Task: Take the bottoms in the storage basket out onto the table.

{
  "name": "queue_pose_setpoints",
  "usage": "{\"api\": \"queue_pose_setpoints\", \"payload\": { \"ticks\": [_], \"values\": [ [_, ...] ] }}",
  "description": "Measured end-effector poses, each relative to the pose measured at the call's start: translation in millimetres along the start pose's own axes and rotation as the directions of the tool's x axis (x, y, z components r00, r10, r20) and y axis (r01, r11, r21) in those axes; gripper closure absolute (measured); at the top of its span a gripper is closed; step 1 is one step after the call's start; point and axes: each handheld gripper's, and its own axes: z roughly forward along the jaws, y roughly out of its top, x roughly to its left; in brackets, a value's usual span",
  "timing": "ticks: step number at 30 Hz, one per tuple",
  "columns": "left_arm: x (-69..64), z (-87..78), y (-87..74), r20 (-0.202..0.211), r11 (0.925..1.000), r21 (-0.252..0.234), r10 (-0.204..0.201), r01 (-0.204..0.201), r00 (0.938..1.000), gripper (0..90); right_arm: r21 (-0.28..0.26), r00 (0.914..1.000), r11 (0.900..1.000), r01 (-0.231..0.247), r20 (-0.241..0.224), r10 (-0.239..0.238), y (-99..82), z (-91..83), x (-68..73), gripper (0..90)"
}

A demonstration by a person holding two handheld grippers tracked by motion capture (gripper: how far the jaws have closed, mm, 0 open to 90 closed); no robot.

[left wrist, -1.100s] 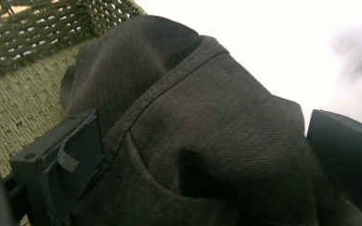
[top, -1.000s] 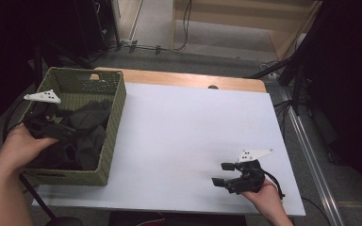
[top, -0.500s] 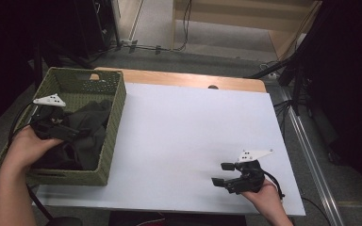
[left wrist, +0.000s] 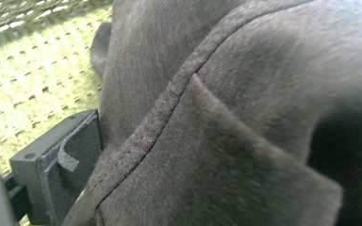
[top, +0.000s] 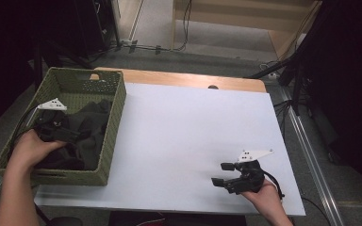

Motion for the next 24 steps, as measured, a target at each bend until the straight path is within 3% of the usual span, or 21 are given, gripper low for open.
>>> {"api": "queue_pose_setpoints", "payload": {
  "ticks": [4,8,11,15,16,19,21,22,24],
  "values": [
    [6.9,14.2,-7.0,-0.013,0.9970,0.060,-0.048,0.049,0.9987,0.0,0.002,1.0000,1.0000,0.001,0.000,-0.001,0.1,0.1,0.6,21.5],
    [6.9,15.6,-8.4,-0.003,0.9984,0.052,-0.021,0.021,0.9998,1.4,0.002,1.0000,1.0000,0.002,0.000,-0.002,0.0,0.3,0.5,21.5],
    [7.0,19.0,-12.0,-0.005,0.9968,0.080,0.008,-0.007,1.0000,11.4,0.003,1.0000,1.0000,0.004,-0.001,-0.004,-0.1,0.7,0.7,21.4],
    [5.5,20.8,-13.6,0.015,0.9944,0.106,-0.008,0.006,0.9999,19.3,0.004,1.0000,1.0000,0.007,-0.003,-0.007,-0.2,0.6,1.2,21.5],
    [4.0,21.0,-14.0,0.022,0.9912,0.130,-0.028,0.025,0.9994,29.4,0.003,1.0000,1.0000,0.007,-0.002,-0.007,-0.3,0.7,1.0,21.5],
    [1.4,20.0,-12.8,0.022,0.9876,0.150,-0.051,0.047,0.9985,47.5,0.005,1.0000,1.0000,0.008,-0.002,-0.008,-0.2,0.7,1.0,21.5],
    [-1.6,17.9,-9.8,0.019,0.9798,0.174,-0.103,0.098,0.9945,55.9,0.005,1.0000,1.0000,0.008,-0.002,-0.008,-0.2,0.9,1.0,21.5],
    [-1.6,17.9,-9.8,0.019,0.9798,0.174,-0.103,0.098,0.9945,59.3,0.005,1.0000,1.0000,0.008,-0.002,-0.008,-0.1,1.0,0.9,21.5],
    [-2.0,15.2,-7.4,0.024,0.9728,0.180,-0.153,0.147,0.9879,61.3,0.005,1.0000,1.0000,0.007,-0.002,-0.007,0.0,1.1,1.0,21.5]
  ]
}}
